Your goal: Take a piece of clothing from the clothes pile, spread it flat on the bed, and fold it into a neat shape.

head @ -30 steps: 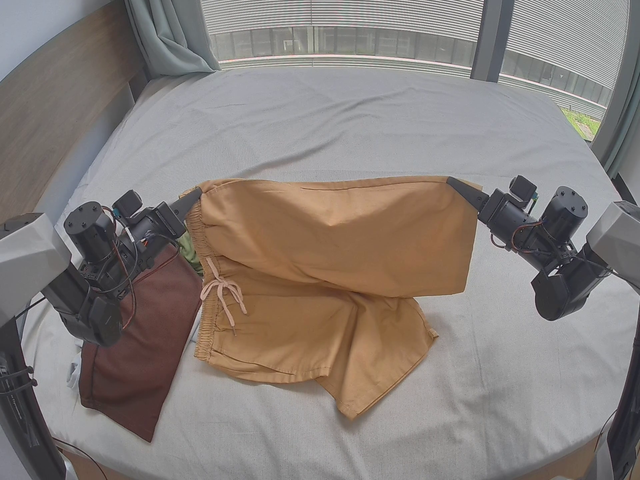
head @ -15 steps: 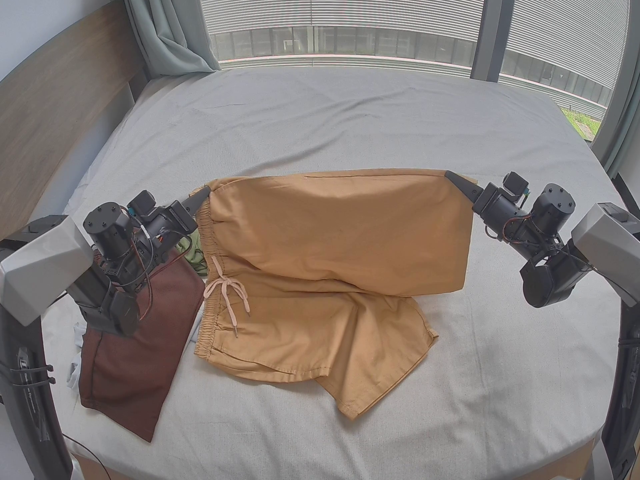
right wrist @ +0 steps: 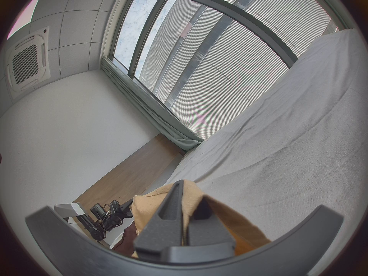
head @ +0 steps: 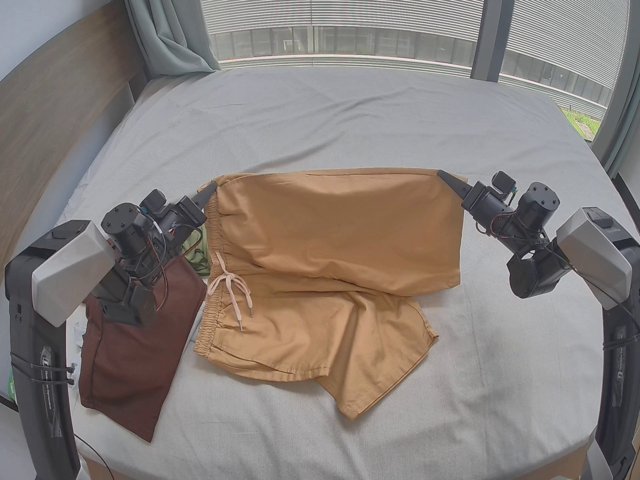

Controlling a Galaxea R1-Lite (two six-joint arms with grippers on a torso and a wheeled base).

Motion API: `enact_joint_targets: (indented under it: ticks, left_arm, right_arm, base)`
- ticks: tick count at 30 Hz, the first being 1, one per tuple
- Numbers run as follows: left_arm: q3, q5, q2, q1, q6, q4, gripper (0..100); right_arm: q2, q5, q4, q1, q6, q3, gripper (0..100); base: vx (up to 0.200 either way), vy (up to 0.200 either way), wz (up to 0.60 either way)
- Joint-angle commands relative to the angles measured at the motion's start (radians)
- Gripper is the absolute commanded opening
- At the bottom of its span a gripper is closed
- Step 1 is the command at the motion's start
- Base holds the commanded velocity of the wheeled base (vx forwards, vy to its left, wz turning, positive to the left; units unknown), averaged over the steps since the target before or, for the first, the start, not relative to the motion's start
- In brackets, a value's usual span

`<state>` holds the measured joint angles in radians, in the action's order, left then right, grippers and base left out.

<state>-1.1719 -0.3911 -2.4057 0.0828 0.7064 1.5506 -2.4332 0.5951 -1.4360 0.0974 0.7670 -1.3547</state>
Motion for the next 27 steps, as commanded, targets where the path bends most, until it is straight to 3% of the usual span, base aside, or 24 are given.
enact_joint_targets:
  ticks: [1, 14, 15, 16, 21, 27]
  left_arm:
    - [-0.066, 0.006, -0.075, 0.0, 0.013, 0.0, 0]
    - [-0.143, 0.006, -0.11, 0.0, 0.021, -0.011, 0]
    - [-0.147, 0.006, -0.11, 0.0, 0.027, -0.015, 100]
    - [-0.15, 0.008, -0.108, 0.0, 0.036, -0.018, 100]
    - [-0.129, 0.011, -0.078, 0.002, 0.102, -0.055, 100]
    - [-0.049, 0.015, -0.046, 0.002, 0.104, -0.087, 100]
  right_arm:
    - [-0.067, 0.0, 0.032, 0.001, 0.0, -0.092, 0]
    - [-0.124, 0.0, 0.066, 0.002, -0.002, -0.225, 0]
    - [-0.125, 0.0, 0.068, 0.002, 0.0, -0.238, 0]
    - [-0.129, -0.001, 0.072, 0.002, 0.0, -0.256, 100]
    - [-0.138, -0.012, 0.086, 0.002, -0.005, -0.282, 100]
    - [-0.067, -0.012, 0.045, 0.001, -0.012, -0.118, 100]
  base:
    - [0.0, 0.0, 0.0]
    - [0.0, 0.0, 0.0]
    - [0.0, 0.0, 0.0]
    - [0.0, 0.0, 0.0]
    - [0.0, 0.0, 0.0]
    - [0.0, 0.0, 0.0]
